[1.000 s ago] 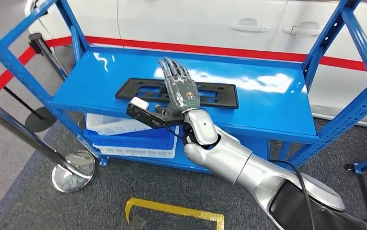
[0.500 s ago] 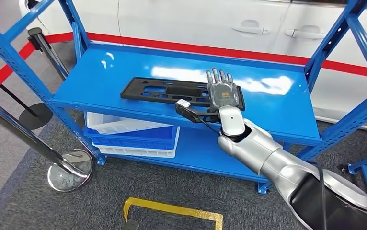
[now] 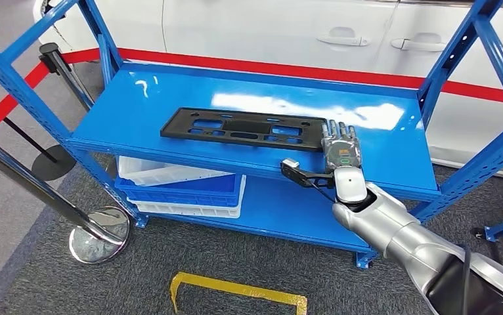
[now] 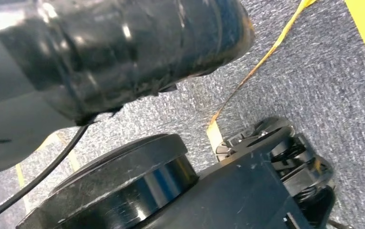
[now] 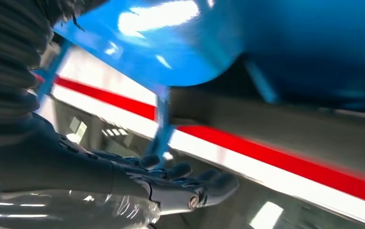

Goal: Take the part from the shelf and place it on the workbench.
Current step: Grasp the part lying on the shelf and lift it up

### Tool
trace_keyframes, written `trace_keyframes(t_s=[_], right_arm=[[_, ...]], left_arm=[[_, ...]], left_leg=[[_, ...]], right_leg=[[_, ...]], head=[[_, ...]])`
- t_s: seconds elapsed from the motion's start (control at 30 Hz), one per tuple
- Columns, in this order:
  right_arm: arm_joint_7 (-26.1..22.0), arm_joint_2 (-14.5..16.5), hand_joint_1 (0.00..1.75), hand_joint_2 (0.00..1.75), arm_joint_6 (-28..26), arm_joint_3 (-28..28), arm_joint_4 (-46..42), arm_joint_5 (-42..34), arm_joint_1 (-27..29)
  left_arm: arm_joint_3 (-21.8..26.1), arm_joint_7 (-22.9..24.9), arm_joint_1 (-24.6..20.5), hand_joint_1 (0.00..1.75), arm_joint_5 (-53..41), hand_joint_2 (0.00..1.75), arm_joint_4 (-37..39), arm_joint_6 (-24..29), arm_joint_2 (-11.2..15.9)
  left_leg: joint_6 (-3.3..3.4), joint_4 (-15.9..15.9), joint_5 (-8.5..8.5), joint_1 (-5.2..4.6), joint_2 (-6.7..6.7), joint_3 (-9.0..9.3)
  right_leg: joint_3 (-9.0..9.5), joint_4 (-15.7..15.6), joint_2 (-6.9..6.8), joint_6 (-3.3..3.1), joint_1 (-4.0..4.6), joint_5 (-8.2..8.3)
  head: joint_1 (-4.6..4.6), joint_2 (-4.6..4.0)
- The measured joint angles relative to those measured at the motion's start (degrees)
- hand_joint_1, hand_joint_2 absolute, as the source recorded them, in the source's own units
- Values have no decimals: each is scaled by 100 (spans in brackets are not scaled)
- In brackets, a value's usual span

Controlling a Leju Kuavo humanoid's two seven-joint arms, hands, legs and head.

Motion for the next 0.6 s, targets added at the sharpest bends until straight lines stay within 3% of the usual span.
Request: trace_keyframes(t_s=[0.1, 0.17, 0.2, 0.27, 0.33, 0.4, 0.5, 0.53, 0.6], right_arm=[[4, -44, 0, 175, 33, -101, -53, 11, 59], [4, -63, 0, 175, 43, -148, -84, 32, 105], [4, -70, 0, 175, 43, -171, -99, 49, 120], [4, -81, 0, 175, 31, -215, -120, 91, 146], [4, -91, 0, 175, -5, -270, -140, 155, 182], [4, -103, 0, 175, -77, -323, -172, 212, 237], [4, -137, 0, 175, -199, -382, -249, 251, 290], [4, -150, 0, 175, -220, -399, -274, 263, 292], [3, -166, 0, 175, -239, -436, -303, 281, 310]], left_arm=[[0, 13, -1, 0, -28, 0, 0, 10, 3], [0, 23, 3, 0, -40, 0, 0, 20, 3], [0, 28, 5, 0, -47, 0, 0, 26, 3], [0, 34, 0, 0, -56, 0, 0, 42, 3], [0, 36, -11, 0, -60, 0, 0, 54, 3], [0, 40, -11, 0, -59, 0, 0, 57, 3], [0, 50, -4, 0, -60, 0, 0, 58, 1], [0, 52, -9, 0, -62, 0, 0, 58, -1], [0, 53, -16, 0, -67, 0, 0, 55, -4]], left_leg=[[-86, 952, -471, 29, 9, -420], [-88, 1400, -569, 35, 10, -645], [-68, 1326, -467, 32, 9, -619], [15, 617, -84, 9, 9, -288], [88, -54, 129, -36, 14, 40], [116, -233, 136, -71, 16, 124], [165, -380, 228, -41, 25, 179], [188, -439, 262, -26, 31, 203], [216, -474, 286, -22, 35, 215]], right_leg=[[11, -4, -1, -41, -6, -1], [17, -3, 1, -44, 6, -1], [22, -4, 2, -44, 13, -2], [34, -6, 5, -44, 25, -2], [31, -15, 5, -29, 36, 1], [30, -43, 3, 16, 35, 17], [12, -13, -5, 97, 32, -33], [-56, 150, -8, 114, 35, -151], [-317, 767, -12, 140, 35, -498]], head=[[-28, 0], [-28, 0], [-29, 0], [-27, 0], [-25, 0], [-23, 0], [-16, 0], [-11, 0], [-5, 0]])
